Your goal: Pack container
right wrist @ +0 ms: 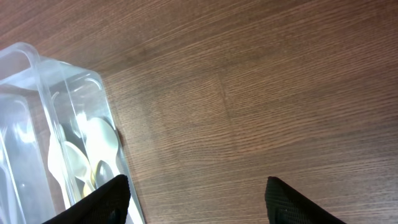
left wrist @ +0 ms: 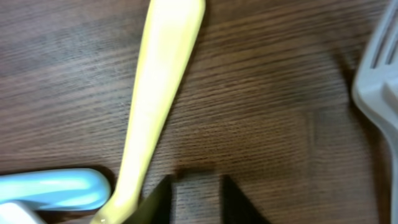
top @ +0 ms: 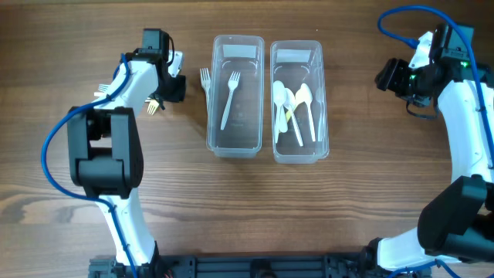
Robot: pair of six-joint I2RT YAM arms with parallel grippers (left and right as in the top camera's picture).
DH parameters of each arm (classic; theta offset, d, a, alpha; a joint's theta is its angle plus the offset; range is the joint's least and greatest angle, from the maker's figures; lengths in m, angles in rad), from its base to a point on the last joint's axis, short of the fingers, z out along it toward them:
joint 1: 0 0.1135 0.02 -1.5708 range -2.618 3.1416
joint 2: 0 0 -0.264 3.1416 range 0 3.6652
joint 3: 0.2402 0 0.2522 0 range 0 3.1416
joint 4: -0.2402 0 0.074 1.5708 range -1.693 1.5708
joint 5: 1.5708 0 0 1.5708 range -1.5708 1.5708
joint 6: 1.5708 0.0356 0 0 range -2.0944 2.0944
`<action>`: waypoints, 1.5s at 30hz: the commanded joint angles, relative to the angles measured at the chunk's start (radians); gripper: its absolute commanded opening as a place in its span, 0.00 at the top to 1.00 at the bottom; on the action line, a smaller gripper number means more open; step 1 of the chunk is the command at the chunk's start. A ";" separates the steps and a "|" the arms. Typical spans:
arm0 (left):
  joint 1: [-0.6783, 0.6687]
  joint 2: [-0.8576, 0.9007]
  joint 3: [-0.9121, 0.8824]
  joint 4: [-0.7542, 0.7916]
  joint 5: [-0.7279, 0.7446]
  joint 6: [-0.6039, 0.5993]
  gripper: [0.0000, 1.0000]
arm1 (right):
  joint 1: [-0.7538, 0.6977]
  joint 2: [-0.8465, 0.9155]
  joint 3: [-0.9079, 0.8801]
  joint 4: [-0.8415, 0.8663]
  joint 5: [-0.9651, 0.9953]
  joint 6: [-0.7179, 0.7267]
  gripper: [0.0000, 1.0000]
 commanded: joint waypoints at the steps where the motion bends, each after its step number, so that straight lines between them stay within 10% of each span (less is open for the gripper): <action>1: -0.003 -0.120 0.016 0.000 -0.007 -0.002 0.52 | 0.002 0.013 -0.003 0.005 -0.017 0.008 0.30; 11: 0.040 -0.148 0.125 -0.185 -0.139 0.243 0.25 | 0.002 0.013 -0.003 0.003 -0.033 0.029 0.30; 45: 0.050 0.097 0.126 -0.045 0.050 0.287 0.47 | 0.002 0.013 -0.003 -0.019 -0.043 0.028 0.31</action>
